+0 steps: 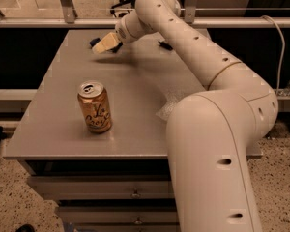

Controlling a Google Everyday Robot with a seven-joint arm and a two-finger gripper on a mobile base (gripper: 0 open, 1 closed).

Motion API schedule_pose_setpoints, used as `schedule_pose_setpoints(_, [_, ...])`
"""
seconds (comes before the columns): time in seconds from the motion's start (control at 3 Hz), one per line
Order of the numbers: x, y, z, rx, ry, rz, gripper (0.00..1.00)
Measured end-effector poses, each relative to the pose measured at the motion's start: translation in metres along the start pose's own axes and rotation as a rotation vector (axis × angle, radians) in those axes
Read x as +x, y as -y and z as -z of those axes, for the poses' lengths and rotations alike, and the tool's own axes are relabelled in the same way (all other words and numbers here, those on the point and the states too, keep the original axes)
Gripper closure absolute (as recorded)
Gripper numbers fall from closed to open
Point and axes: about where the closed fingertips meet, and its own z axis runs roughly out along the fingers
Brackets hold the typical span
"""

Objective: Pick rxbar blueberry

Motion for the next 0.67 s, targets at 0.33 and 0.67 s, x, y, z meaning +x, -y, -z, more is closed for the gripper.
schedule_pose_setpoints(0.33, [0.0009,-0.0002,-0.0102,-0.003,-0.001,-0.004,0.24])
schedule_pose_setpoints(0.67, [0.0072,0.0001,-0.0173,-0.001,-0.010,-0.013,0.55])
